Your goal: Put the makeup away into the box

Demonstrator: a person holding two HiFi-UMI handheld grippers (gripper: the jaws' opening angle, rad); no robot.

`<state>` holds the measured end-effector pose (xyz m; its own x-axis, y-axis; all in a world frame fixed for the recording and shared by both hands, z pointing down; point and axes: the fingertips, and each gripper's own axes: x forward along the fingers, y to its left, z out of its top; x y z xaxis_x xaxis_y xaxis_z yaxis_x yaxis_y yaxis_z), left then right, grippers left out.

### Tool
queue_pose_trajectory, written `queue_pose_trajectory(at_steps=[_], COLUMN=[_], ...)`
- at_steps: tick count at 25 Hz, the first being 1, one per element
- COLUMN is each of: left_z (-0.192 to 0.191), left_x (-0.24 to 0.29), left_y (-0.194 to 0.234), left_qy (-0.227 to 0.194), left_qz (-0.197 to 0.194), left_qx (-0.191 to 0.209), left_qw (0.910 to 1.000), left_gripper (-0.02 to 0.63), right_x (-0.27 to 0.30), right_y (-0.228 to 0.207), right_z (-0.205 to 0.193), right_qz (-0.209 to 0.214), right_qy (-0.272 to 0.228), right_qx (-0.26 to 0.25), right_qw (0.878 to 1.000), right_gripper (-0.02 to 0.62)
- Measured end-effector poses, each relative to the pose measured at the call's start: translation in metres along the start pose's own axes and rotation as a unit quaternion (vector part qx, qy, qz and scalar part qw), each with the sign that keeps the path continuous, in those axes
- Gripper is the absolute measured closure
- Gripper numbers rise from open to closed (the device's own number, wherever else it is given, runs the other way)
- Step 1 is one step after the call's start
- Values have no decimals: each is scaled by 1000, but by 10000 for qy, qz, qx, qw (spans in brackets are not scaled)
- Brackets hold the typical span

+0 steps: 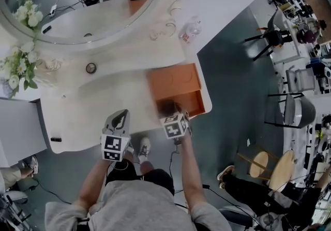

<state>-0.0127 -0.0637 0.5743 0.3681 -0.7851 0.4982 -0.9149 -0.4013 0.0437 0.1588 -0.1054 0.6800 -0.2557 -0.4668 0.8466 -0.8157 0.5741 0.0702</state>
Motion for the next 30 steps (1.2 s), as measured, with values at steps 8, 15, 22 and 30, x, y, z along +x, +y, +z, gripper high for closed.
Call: queue_pose_trajectory(at_steps=[8,15,22,30], left_z=[38,79,105,104], left_x=[-29,-66,-106,-143], left_y=[-16,-34,-38,-35], left_qy=[-436,-921,-1283,-1486], left_qz=[231,505,789,999], left_qx=[198,358,455,463], left_qw=[9986,9938,9875,9827], left_gripper=[606,606,606,606], right_x=[-81,-172,-235,-255], right_y=[5,17,29,59], right_z=[37,78,91,88], right_qz=[-148,-36,-241,-295], right_qy=[-1391,-2838,-3863,-4101], right_qx=[57,335,389,166], right_qw=[9901,9583,9213,9114], right_gripper=[270,282,408,581])
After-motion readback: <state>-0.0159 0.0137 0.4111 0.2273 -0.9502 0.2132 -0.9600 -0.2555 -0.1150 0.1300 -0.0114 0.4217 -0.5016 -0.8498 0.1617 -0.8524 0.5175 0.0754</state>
